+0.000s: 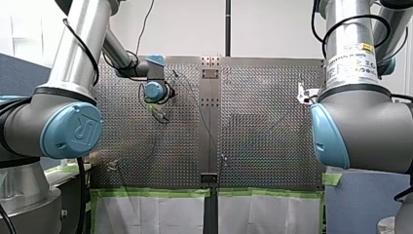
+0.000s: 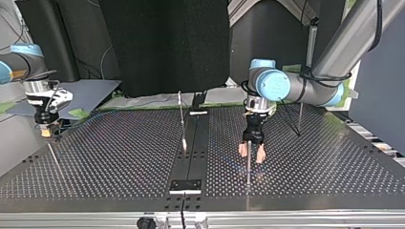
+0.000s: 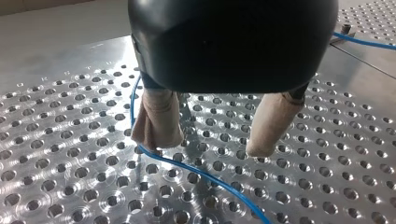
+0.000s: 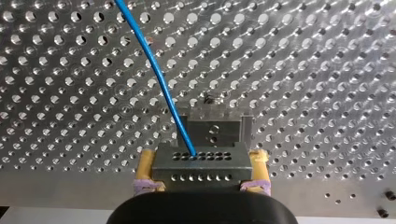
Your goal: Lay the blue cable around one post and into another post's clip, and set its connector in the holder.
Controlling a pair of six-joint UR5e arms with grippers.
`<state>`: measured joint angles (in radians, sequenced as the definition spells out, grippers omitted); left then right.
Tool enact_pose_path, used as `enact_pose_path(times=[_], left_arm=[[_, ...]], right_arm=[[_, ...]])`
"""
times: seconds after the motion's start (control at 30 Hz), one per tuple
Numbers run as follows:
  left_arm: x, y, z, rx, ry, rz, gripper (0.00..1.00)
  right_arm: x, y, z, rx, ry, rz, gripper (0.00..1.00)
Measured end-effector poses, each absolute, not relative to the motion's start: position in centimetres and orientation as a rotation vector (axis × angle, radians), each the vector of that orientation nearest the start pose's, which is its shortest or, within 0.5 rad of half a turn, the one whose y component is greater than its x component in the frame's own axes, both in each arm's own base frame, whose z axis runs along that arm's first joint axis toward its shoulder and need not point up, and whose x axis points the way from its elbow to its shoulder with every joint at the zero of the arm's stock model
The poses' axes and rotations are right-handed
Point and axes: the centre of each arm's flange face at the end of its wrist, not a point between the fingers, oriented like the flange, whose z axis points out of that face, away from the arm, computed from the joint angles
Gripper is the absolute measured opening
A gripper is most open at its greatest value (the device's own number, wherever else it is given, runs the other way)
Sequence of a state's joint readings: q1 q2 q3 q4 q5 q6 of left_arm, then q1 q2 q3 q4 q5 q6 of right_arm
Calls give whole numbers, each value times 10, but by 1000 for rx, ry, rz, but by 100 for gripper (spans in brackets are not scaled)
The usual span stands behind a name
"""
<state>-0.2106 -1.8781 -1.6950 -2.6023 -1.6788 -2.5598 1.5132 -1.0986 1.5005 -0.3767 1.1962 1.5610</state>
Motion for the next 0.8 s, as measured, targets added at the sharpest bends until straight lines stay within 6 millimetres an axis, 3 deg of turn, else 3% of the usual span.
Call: enact_pose_path(times=[0.47, 0.8], left_arm=[[555, -244, 315, -662, 1378, -889, 100], [555, -244, 315, -662, 1379, -888, 100]], right_arm=[[133, -661, 291, 1451, -1043, 1439, 0], [134, -663, 283, 1459, -1048, 1448, 0]])
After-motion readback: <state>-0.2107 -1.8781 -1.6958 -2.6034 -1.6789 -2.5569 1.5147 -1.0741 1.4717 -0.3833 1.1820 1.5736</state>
